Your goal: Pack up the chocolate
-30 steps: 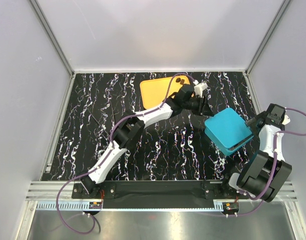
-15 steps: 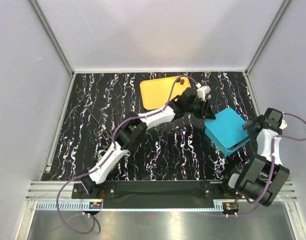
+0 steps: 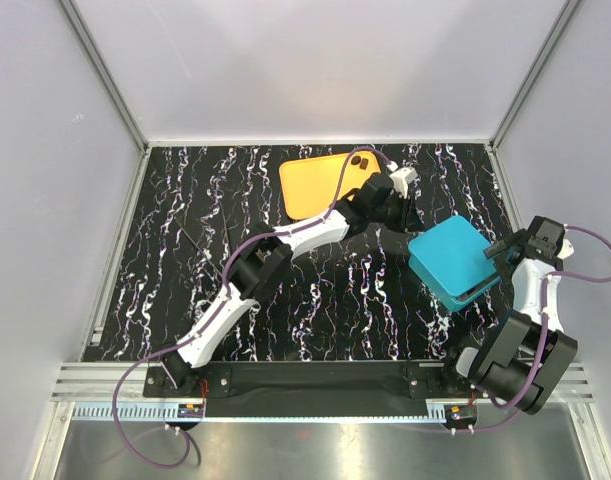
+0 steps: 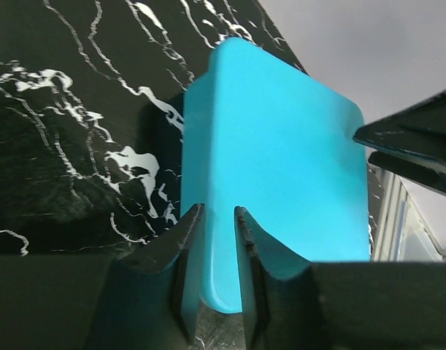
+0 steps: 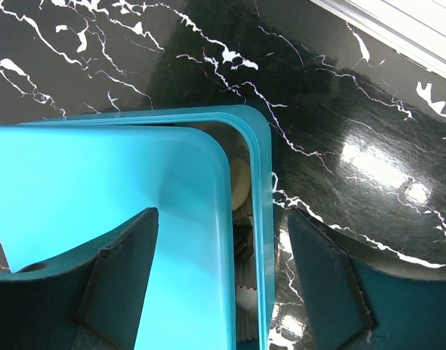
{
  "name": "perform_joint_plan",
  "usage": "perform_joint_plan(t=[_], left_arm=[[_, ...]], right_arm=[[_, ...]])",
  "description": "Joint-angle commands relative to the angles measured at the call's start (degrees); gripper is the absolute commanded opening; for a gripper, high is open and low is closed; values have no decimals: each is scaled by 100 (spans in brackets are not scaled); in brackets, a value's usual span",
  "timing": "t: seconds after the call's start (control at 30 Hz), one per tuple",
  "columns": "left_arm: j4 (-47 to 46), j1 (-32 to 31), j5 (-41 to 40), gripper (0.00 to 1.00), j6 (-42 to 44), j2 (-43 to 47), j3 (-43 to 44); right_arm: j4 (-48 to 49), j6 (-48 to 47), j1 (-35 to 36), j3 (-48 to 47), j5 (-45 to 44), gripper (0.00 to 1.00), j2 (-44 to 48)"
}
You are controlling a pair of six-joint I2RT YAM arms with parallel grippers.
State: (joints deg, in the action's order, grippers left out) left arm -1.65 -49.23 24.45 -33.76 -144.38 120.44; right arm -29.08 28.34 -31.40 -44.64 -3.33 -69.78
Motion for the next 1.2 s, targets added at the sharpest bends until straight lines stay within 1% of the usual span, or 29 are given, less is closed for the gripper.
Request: perform_joint_plan(t=[0.0, 0.07, 0.17, 0.37, 0.53, 0.77, 1.0, 1.17], left_arm=[[33, 37, -406, 25, 37, 33, 401], [-28, 37, -388, 21, -112, -90, 366], [-116, 10, -309, 18, -227, -178, 375], [-178, -42, -309, 18, -289, -284, 445], [-213, -34, -291, 15, -359, -380, 445], [-204, -104, -247, 15, -324, -311, 419], [59, -236, -502, 15, -70, -240, 489], [130, -262, -590, 17, 1, -196, 384]], right_arm=[[254, 23, -24, 87, 96, 79, 131], [297, 40, -24, 114, 105, 79, 166], [350, 58, -24, 158, 105, 80, 245], [430, 93, -24, 237, 79, 80, 298], [403, 67, -24, 219, 17, 80, 333], [403, 93, -24, 193, -10, 80, 360], [447, 111, -24, 237, -18, 80, 307], [500, 76, -24, 307, -53, 80, 298]])
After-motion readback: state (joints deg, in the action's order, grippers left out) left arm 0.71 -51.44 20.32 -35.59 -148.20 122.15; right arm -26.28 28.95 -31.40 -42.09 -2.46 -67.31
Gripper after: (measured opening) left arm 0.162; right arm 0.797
